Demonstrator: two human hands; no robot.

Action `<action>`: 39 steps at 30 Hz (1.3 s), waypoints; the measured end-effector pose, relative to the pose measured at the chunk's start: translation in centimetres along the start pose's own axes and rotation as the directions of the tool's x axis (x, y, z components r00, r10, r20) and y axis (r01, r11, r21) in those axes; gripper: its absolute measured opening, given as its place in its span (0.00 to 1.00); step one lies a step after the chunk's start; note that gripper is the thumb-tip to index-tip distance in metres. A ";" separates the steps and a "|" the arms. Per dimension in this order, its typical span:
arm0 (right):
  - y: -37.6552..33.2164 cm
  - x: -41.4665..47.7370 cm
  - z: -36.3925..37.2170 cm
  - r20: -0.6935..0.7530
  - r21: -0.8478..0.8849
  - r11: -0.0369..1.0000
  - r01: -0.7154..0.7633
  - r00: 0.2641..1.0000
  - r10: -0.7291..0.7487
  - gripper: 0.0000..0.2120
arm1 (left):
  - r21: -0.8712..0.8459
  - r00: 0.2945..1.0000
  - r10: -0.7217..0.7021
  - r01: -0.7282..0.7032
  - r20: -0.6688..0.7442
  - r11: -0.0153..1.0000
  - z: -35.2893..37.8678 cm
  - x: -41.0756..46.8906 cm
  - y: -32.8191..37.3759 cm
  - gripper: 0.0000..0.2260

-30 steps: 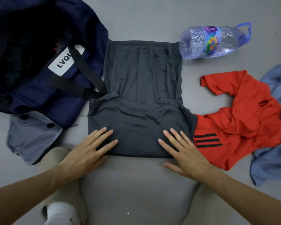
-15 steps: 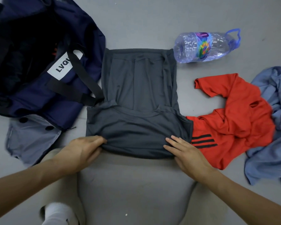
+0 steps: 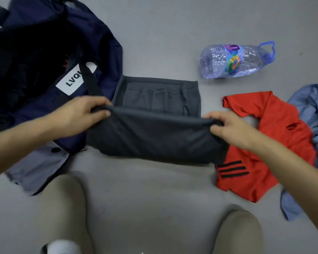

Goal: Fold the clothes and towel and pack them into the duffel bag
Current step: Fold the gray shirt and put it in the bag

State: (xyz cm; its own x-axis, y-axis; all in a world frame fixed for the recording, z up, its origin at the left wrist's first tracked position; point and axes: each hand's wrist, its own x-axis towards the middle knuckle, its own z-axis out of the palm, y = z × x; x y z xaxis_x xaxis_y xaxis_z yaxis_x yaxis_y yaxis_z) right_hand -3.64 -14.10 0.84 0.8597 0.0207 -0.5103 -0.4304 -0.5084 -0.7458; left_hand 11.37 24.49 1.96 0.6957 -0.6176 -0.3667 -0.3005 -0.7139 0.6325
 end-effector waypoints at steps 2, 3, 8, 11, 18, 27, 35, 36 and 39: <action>-0.4 3.9 -1.3 -0.206 -0.032 0.999 0.018 0.978 -0.024 0.15 | 0.047 0.987 -0.001 0.009 -0.158 0.999 -0.8 3.6 -0.3 0.05; -0.4 5.6 -1.6 -0.322 -0.085 0.996 0.013 0.946 -0.040 0.16 | 0.071 0.966 -0.010 0.029 -0.259 0.997 -0.9 5.1 -0.4 0.08; 0.9 7.4 2.4 -0.379 -0.589 0.807 0.040 0.868 -0.320 0.25 | 0.368 0.889 0.186 -0.020 -0.419 0.930 2.9 6.4 1.2 0.16; 2.3 6.2 6.2 -0.025 -0.742 0.652 0.156 0.965 -0.260 0.34 | 0.436 0.944 0.235 -0.116 -0.230 0.892 9.3 4.2 1.6 0.20; 3.3 1.5 9.7 0.051 -0.827 0.554 0.093 0.995 -0.091 0.37 | 0.617 0.988 0.155 -0.121 -0.002 0.778 13.3 1.2 -1.8 0.25; 2.7 -6.9 17.3 0.246 -0.708 0.631 0.318 0.948 -0.202 0.31 | 0.823 0.970 0.140 -0.242 0.197 0.515 9.3 5.4 1.2 0.35; 1.3 1.0 10.6 0.148 -0.709 0.602 0.368 0.912 -0.383 0.29 | 0.608 0.954 0.254 -0.108 -0.158 0.786 13.1 3.1 1.3 0.25; 1.3 2.2 9.7 0.162 -0.725 0.586 0.362 0.917 -0.365 0.30 | 0.582 0.966 0.208 -0.084 -0.151 0.809 13.6 2.6 1.2 0.26; 1.4 4.7 8.0 0.206 -0.717 0.617 0.326 0.944 -0.259 0.33 | 0.537 0.997 0.079 -0.072 0.009 0.840 13.7 2.5 0.5 0.37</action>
State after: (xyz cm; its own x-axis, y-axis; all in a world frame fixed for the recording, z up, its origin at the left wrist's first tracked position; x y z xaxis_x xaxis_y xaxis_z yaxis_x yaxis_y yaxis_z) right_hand -2.39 -7.78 -6.05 0.8662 0.3285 -0.3764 0.2115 -0.9237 -0.3193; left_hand 3.99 18.04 -8.01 0.6637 -0.6753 -0.3218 -0.6530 -0.7328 0.1910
